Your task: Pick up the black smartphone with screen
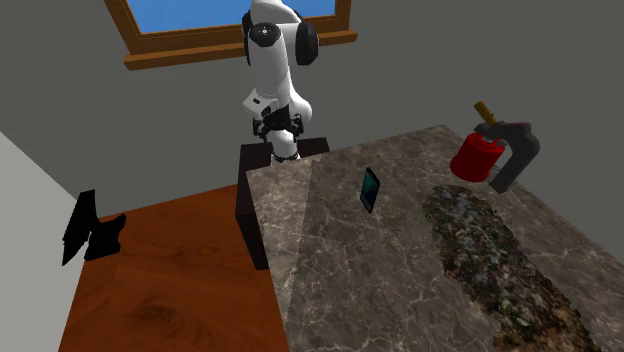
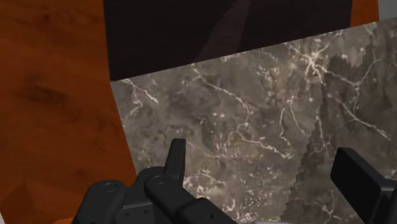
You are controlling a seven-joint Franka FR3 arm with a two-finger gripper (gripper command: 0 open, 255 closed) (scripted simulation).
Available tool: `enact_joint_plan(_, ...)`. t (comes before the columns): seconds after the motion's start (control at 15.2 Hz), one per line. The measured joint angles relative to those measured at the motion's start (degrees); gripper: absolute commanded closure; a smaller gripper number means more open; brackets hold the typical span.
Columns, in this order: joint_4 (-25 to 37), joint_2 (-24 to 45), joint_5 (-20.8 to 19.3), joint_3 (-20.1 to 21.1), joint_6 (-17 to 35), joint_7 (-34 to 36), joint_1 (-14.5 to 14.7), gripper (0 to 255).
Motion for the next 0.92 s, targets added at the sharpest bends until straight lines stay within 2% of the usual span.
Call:
enact_joint_plan(0.2, -0.1, 0.2, 1.7, 1.9, 0.6, 3.7, -0.2, 0)
enact_joint_plan(0.46, 0.6, 1.1, 6.7, 7.9, 2.4, 15.8, -1.0, 0)
enact_joint_plan(0.92, 6.9, 8.8, 13.4, 19.0, 7.4, 38.3, -3.5, 0)
